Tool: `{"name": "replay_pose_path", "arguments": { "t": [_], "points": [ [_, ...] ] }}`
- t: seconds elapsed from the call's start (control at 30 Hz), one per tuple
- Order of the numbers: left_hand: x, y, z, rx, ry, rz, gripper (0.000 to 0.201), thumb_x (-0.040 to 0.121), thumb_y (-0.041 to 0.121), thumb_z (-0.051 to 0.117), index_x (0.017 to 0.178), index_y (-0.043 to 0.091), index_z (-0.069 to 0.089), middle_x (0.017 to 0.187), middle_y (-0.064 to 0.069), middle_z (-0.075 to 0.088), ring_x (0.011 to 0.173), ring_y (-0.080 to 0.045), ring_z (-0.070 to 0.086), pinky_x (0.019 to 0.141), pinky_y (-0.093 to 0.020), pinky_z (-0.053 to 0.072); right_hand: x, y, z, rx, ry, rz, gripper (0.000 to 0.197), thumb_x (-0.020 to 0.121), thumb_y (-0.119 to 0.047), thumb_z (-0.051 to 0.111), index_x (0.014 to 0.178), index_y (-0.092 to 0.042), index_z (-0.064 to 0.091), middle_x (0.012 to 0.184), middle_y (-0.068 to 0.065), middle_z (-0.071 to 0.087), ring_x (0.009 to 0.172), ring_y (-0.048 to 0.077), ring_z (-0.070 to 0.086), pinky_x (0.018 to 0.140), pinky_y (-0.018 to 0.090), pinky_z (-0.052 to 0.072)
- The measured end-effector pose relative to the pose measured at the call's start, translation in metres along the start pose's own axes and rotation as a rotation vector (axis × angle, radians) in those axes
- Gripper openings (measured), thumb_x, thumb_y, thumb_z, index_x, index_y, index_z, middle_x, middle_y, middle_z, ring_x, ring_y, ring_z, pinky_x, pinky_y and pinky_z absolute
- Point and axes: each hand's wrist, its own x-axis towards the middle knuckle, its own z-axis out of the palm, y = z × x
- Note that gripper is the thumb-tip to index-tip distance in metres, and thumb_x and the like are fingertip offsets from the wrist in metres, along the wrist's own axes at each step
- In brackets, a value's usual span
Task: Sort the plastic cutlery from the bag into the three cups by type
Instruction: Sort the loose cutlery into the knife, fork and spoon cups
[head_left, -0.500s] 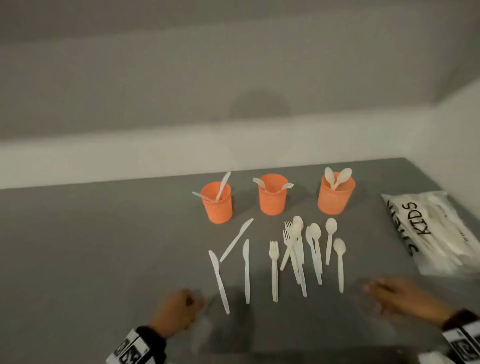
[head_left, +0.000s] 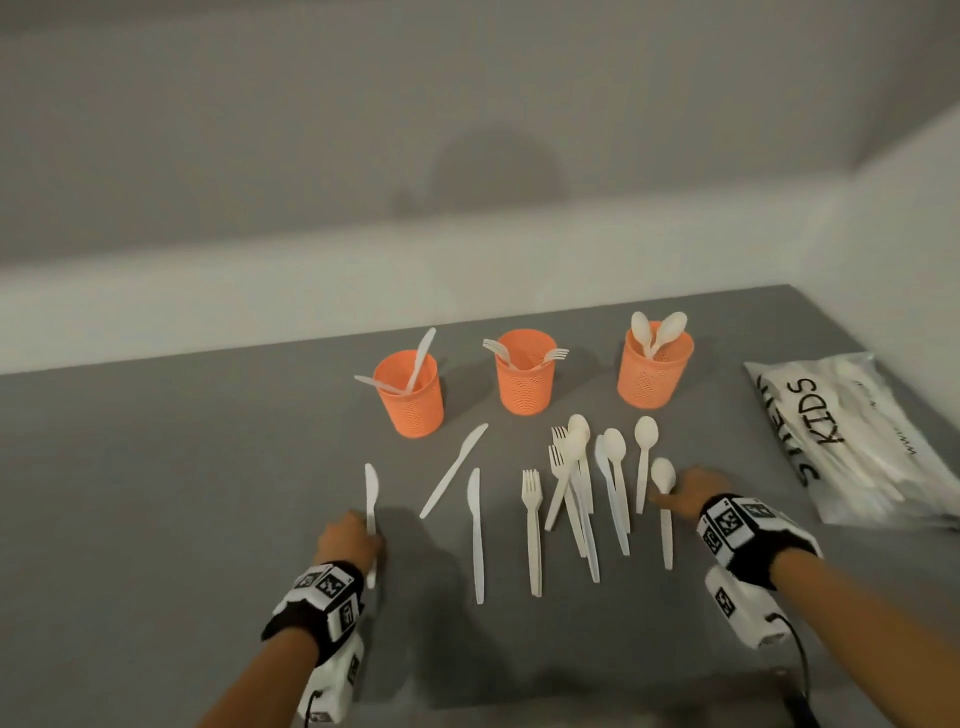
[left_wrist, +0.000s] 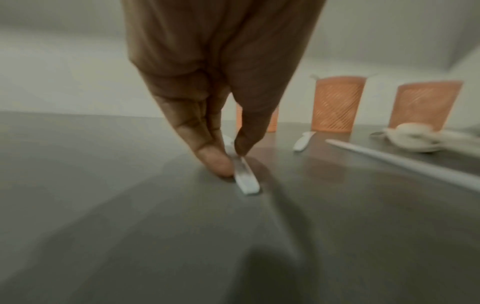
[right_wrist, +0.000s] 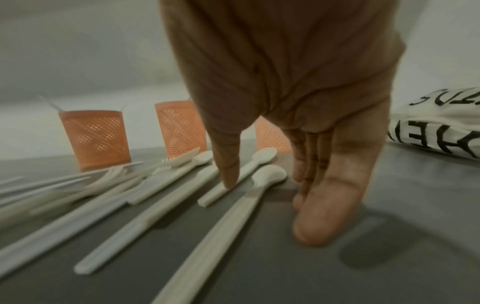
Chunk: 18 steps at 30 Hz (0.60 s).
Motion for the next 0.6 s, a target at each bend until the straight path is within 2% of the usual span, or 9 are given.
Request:
{"name": "replay_pose_path", "arguments": {
  "t": [0.07, 0.1, 0.17, 0.23, 0.3, 0.37, 0.4, 0.47, 0.6],
  "points": [
    [0.017, 0.004, -0.004, 0.003, 0.036, 0.038, 0.026, 0.090, 0.014, 0.046, 0.112, 0.002, 0.053, 0.118, -0.019, 0.059, 0.110, -0.036, 0.056, 0.090, -0.037, 0.044, 0.003, -0.003, 0.001, 0.011, 0.026, 0.020, 0.034, 0.086, -0.033, 0.061, 0.099, -0.002, 0.061, 0.105, 0.014, 0.064, 0.085, 0.025, 0.055, 0.067, 0.025, 0.036],
    [0.024, 0.008, -0.004, 0.003, 0.043, 0.074, 0.026, 0.089, 0.012, 0.045, 0.112, 0.003, 0.054, 0.117, -0.018, 0.058, 0.109, -0.036, 0.056, 0.091, -0.038, 0.044, 0.005, -0.004, 0.001, 0.033, 0.042, 0.030, 0.027, 0.087, -0.030, 0.060, 0.085, -0.003, 0.059, 0.097, 0.014, 0.062, 0.080, 0.023, 0.052, 0.064, 0.024, 0.036],
    [0.033, 0.026, -0.004, 0.013, 0.034, 0.174, 0.027, 0.090, 0.012, 0.045, 0.114, 0.006, 0.055, 0.118, -0.018, 0.057, 0.109, -0.036, 0.055, 0.092, -0.039, 0.044, 0.011, -0.006, 0.002, 0.093, 0.087, 0.057, 0.035, 0.093, -0.031, 0.050, 0.066, -0.009, 0.047, 0.084, 0.011, 0.056, 0.078, 0.024, 0.053, 0.064, 0.025, 0.036],
    [0.036, 0.048, 0.000, 0.015, 0.010, 0.258, 0.031, 0.093, 0.021, 0.043, 0.120, 0.009, 0.054, 0.121, -0.017, 0.053, 0.110, -0.035, 0.054, 0.093, -0.038, 0.042, 0.010, -0.014, 0.001, 0.156, 0.089, 0.073, 0.040, 0.098, -0.033, 0.038, 0.076, -0.005, 0.055, 0.081, 0.011, 0.057, 0.082, 0.026, 0.056, 0.070, 0.027, 0.036],
    [0.037, 0.068, 0.004, 0.014, -0.004, 0.280, 0.038, 0.094, 0.033, 0.044, 0.127, 0.013, 0.050, 0.125, -0.013, 0.049, 0.114, -0.034, 0.053, 0.094, -0.040, 0.042, 0.008, -0.024, -0.002, 0.165, 0.051, 0.071, 0.047, 0.099, -0.037, 0.033, 0.103, 0.000, 0.061, 0.100, 0.016, 0.062, 0.091, 0.027, 0.056, 0.076, 0.028, 0.036],
    [0.040, 0.083, 0.008, 0.037, 0.001, 0.269, 0.042, 0.092, 0.033, 0.048, 0.130, 0.015, 0.046, 0.128, -0.011, 0.045, 0.115, -0.035, 0.052, 0.094, -0.042, 0.042, 0.007, -0.034, -0.002, 0.148, 0.016, 0.070, 0.060, 0.095, -0.052, 0.032, 0.117, -0.002, 0.057, 0.119, 0.014, 0.060, 0.109, 0.028, 0.056, 0.088, 0.032, 0.040],
    [0.039, 0.087, 0.007, 0.040, 0.006, 0.265, 0.042, 0.092, 0.028, 0.049, 0.131, 0.016, 0.044, 0.130, -0.012, 0.044, 0.115, -0.036, 0.052, 0.094, -0.043, 0.042, 0.007, -0.038, -0.001, 0.146, 0.011, 0.067, 0.068, 0.091, -0.060, 0.035, 0.119, -0.003, 0.057, 0.122, 0.013, 0.059, 0.113, 0.029, 0.055, 0.094, 0.034, 0.040],
    [0.041, 0.091, 0.006, 0.017, 0.001, 0.260, 0.042, 0.091, 0.022, 0.049, 0.132, 0.017, 0.043, 0.131, -0.013, 0.045, 0.116, -0.037, 0.051, 0.095, -0.042, 0.041, 0.012, -0.041, 0.002, 0.142, 0.013, 0.058, 0.077, 0.084, -0.069, 0.039, 0.116, -0.001, 0.058, 0.121, 0.014, 0.061, 0.112, 0.030, 0.056, 0.097, 0.036, 0.041],
    [0.035, 0.065, 0.003, -0.018, -0.058, 0.172, 0.044, 0.087, 0.021, 0.056, 0.129, 0.012, 0.042, 0.127, -0.015, 0.051, 0.115, -0.035, 0.052, 0.095, -0.040, 0.043, 0.015, -0.038, 0.006, 0.166, 0.010, 0.037, 0.069, 0.087, -0.061, 0.044, 0.117, 0.000, 0.056, 0.122, 0.016, 0.059, 0.113, 0.031, 0.055, 0.098, 0.037, 0.040]
  ]
}}
